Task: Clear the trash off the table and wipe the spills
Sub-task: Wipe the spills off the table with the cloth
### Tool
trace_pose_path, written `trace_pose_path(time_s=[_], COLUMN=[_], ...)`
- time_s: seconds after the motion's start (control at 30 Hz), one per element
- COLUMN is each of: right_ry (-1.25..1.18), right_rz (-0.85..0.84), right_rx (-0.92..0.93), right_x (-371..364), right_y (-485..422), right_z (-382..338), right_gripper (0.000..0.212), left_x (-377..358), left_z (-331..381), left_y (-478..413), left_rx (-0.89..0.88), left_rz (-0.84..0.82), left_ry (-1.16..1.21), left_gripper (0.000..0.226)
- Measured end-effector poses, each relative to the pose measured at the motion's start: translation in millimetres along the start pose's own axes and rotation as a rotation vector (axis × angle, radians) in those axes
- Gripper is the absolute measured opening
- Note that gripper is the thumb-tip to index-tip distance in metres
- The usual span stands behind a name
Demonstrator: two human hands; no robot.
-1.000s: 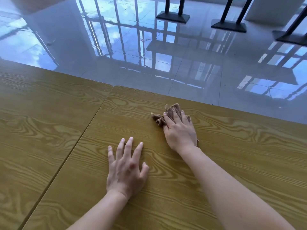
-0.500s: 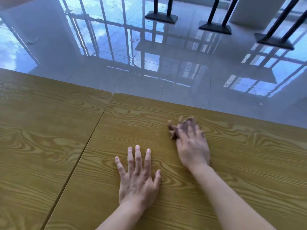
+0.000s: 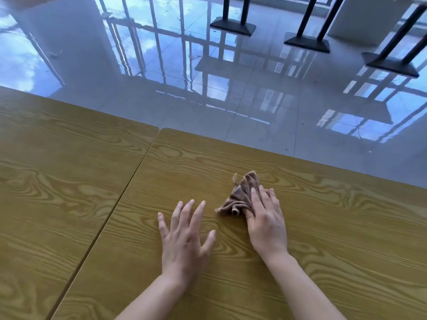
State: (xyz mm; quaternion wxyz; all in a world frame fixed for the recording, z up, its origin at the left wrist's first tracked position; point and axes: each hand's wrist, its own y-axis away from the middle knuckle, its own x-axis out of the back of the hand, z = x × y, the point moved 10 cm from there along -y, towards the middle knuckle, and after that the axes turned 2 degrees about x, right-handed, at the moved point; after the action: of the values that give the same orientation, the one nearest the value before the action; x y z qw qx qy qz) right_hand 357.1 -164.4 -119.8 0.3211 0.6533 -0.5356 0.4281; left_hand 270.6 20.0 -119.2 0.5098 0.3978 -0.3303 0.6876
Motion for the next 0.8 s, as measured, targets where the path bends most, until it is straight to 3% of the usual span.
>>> trace_pose_path(time_s=[0.13, 0.2, 0.27, 0.43, 0.6, 0.8], right_ry=[-0.011, -0.071, -0.149, -0.147, -0.146, -0.145], right_rz=[-0.295, -0.374, -0.277, -0.058, -0.020, -0.066], right_rx=[0.446, 0.500, 0.449, 0.523, 0.600, 0.600], right_x=[-37, -28, -5, 6, -10, -29], right_y=[10, 19, 23, 32, 11, -24], right_z=[-64, -53, -29, -49, -89, -118], right_gripper=[0.068, 0.078, 0.080, 0.060, 0.043, 0.037], left_x=[-3, -3, -1, 12, 39, 52], left_z=[24, 18, 8, 7, -26, -58], left_y=[-22, -24, -20, -8, -12, -38], left_rx=[-0.223, -0.308, -0.367, -0.397, -0.342, -0.277], left_rz=[-0.123, -0.226, -0.253, -0.095, 0.032, 0.053], left_ry=[0.083, 0.046, -0.016, -0.087, -0.148, -0.156], left_gripper=[0.080, 0.082, 0.076, 0.060, 0.056, 0.054])
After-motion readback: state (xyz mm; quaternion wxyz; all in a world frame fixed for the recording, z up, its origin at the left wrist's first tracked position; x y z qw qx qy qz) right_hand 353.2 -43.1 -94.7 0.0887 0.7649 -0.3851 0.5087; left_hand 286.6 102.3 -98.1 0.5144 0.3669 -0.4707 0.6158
